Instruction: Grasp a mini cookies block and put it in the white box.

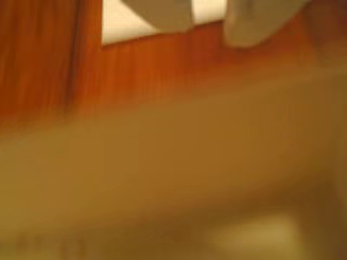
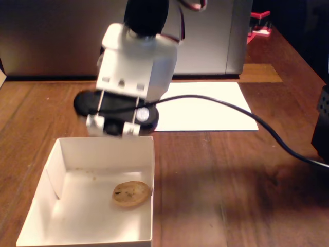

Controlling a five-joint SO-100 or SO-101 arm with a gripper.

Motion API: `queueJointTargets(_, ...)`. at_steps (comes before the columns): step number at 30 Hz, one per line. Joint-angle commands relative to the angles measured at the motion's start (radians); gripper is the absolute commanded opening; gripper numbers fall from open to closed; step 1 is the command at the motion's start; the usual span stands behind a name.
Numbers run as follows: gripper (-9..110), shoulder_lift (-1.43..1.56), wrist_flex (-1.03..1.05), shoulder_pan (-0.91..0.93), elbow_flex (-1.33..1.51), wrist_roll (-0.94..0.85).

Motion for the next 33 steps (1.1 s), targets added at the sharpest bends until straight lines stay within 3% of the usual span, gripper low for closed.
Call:
queueJointTargets(1, 0, 0.189, 0.044, 0.026, -0.054, 0.002)
queueJointTargets(11, 0, 0.290, 0.209, 0.100, -0.021, 0.034)
queueJointTargets(19, 0, 0.453, 0.144, 0.198, 0.232, -0.032)
queueJointTargets(33, 0, 0.712, 0.029, 0.189, 0.621, -0.025)
